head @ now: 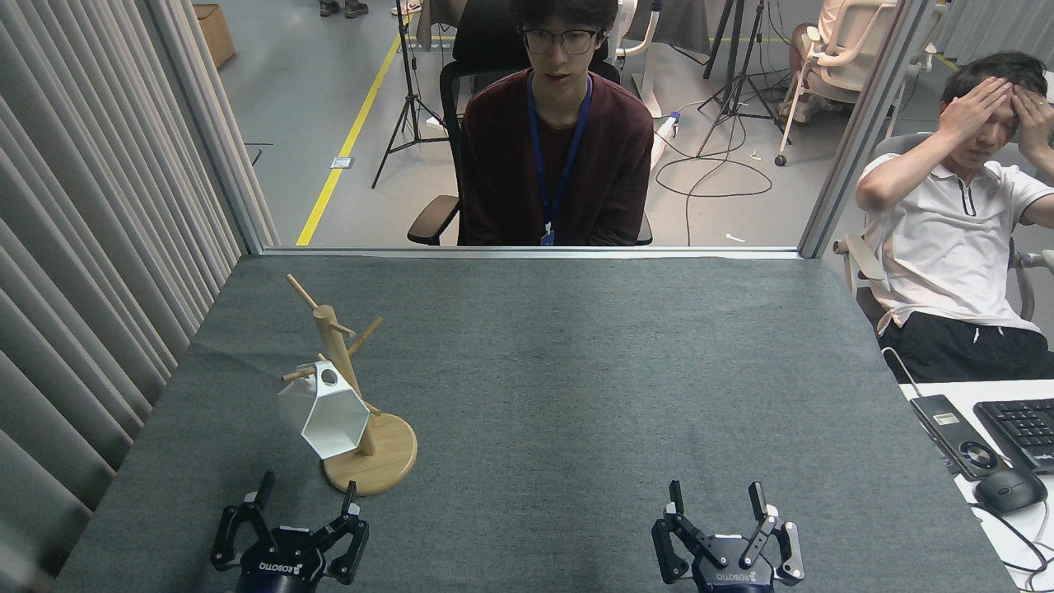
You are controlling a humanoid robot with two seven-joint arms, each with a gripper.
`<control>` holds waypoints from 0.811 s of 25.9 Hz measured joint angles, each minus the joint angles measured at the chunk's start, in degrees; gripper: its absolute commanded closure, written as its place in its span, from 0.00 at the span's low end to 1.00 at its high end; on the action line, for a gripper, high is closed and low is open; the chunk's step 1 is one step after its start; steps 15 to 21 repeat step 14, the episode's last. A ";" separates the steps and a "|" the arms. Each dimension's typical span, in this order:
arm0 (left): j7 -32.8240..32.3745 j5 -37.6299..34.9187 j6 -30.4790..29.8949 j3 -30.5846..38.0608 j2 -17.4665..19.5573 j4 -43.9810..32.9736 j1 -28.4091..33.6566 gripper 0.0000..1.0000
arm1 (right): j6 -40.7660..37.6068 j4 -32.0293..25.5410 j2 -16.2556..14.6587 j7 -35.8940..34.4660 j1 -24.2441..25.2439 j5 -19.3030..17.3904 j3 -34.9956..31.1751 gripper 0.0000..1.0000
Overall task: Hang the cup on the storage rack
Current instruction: 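Open the left gripper and pull it back from the hanging cup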
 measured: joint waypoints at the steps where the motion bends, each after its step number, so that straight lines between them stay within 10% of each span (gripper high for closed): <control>1: -0.82 1.79 -0.92 0.09 0.00 -1.45 0.80 0.01 | -0.07 -0.64 -0.15 0.00 0.80 0.01 -0.05 0.02; 21: -3.22 6.09 -2.41 0.50 -1.37 -8.10 7.00 0.01 | -0.70 -3.41 -0.97 0.37 4.46 0.18 -0.31 0.02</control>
